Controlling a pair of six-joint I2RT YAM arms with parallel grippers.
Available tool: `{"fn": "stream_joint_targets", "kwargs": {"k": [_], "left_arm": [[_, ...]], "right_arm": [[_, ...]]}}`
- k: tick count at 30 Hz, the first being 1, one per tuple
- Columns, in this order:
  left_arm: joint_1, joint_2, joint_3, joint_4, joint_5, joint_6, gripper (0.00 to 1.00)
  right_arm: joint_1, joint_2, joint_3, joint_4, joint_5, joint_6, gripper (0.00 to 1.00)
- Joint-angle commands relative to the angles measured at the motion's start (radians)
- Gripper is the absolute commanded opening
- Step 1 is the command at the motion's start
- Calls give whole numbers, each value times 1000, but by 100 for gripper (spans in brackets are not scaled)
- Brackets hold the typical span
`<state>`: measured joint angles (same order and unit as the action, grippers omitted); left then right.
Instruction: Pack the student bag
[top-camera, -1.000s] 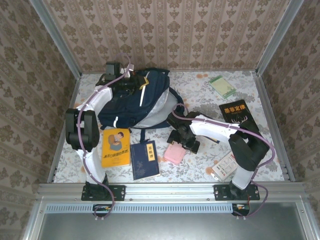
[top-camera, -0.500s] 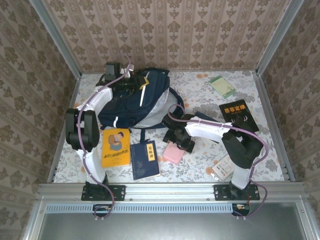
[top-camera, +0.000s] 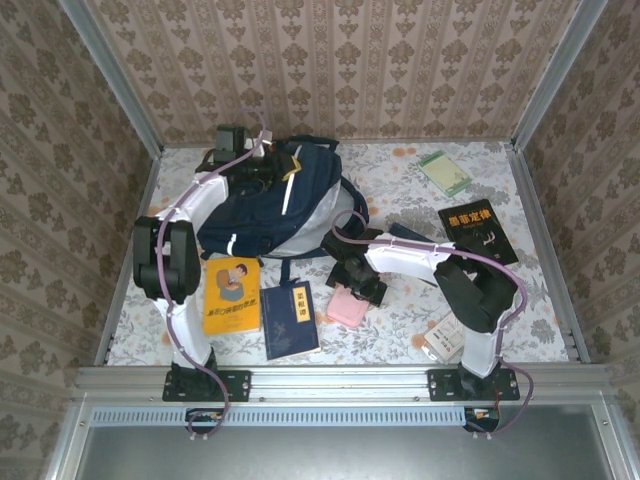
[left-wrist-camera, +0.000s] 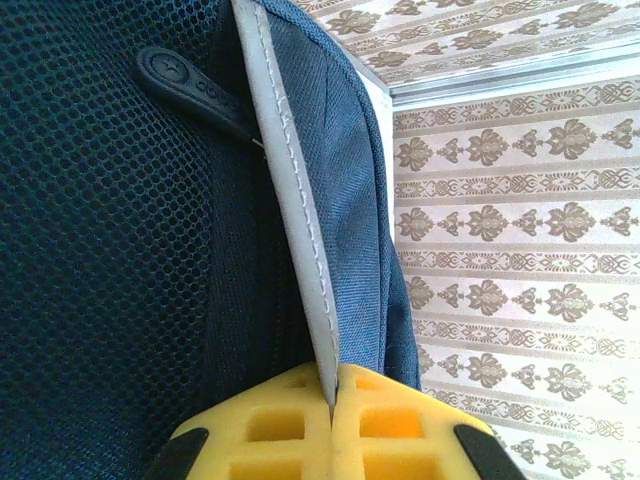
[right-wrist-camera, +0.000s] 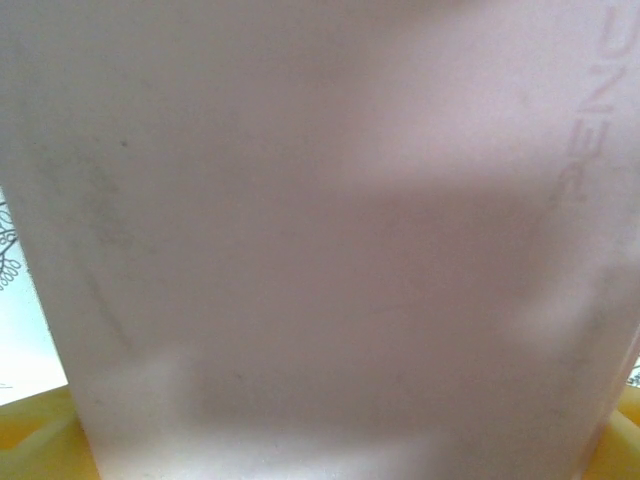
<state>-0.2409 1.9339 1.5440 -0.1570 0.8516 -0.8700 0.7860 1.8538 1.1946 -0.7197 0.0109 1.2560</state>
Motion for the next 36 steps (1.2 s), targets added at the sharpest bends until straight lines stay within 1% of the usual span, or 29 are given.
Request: {"fn": "stream_joint_targets", "kwargs": {"k": [1,2,3,5,6,8,10,11,16,20,25,27,31,36], "left_arm": [[-19,13,20,-23,8,42,0],[-24,19,25,-39,3,51,3],[-29,24,31,-57,-5,62,10],[-42,34,40,-87,-18,80,28],[-48,37,44,-94,-20,84,34],[-64,40,55,-112,-22,99,44],[-79,41,68,-131,-20,115,50],[-88,38,74,-137,-17,122,54],[-134,30,88,-138,14,137,62],[-177,33,86,-108,46,133,65],[-209,24,65,-10,104,97,68],[-246,24,59,19,118,86,69],[-275,24,46,65,138,68,69],[-291,20,33,102,145,52,67]], "right_arm": [[-3,-64,-21,-49,53,-20,86],[-3,-77,-22,-57,58,-24,86],[-5,-92,-23,-67,67,-28,86],[-5,-135,-25,-82,95,-53,86],[-4,-158,-28,-82,104,-70,85],[-6,-218,-37,-59,118,-137,85],[-8,-278,-44,-25,125,-230,83],[-11,-306,-47,-7,126,-283,83],[-54,-419,-51,77,67,-517,82],[-68,-450,0,76,54,-659,82],[-102,-456,34,70,22,-697,82],[-115,-456,35,86,3,-704,82],[-145,-456,39,98,-20,-705,82],[-185,-450,28,112,-56,-704,82]]}}
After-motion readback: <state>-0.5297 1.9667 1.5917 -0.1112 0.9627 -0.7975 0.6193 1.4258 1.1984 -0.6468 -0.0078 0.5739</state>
